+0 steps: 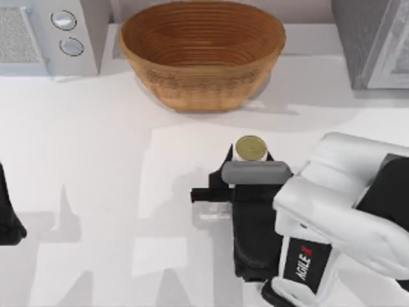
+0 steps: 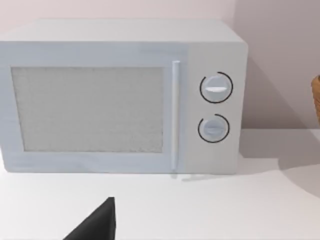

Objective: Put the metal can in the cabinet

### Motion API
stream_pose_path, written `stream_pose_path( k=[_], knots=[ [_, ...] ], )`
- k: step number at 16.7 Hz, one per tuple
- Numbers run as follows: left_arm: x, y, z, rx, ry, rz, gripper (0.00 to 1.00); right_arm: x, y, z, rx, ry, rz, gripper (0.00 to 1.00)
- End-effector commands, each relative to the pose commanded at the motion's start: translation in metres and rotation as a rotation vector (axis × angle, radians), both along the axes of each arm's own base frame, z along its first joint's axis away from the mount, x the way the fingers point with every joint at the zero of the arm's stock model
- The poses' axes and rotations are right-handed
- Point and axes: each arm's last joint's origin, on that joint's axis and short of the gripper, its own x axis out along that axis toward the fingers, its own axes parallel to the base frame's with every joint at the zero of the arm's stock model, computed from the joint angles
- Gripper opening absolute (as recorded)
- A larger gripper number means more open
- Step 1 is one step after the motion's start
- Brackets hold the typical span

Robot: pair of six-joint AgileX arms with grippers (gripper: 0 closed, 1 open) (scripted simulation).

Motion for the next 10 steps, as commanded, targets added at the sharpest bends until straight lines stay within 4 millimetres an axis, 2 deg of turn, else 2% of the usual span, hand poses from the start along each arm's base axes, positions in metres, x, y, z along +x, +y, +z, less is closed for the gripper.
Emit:
stream_pose_path(
  k=[6,8,10],
  knots=[
    [0.0,0.0,0.0,0.0,0.0,0.0,1.0,-0.001,0.001,0.001,0.001,0.0,0.002,0.0],
    [0.0,0.0,0.0,0.0,0.0,0.0,1.0,0.001,0.003,0.01,0.003,-0.001,0.002,0.0],
    [0.0,0.0,0.0,0.0,0.0,0.0,1.0,0.004,0.006,0.03,0.006,-0.003,0.001,0.0]
  ],
)
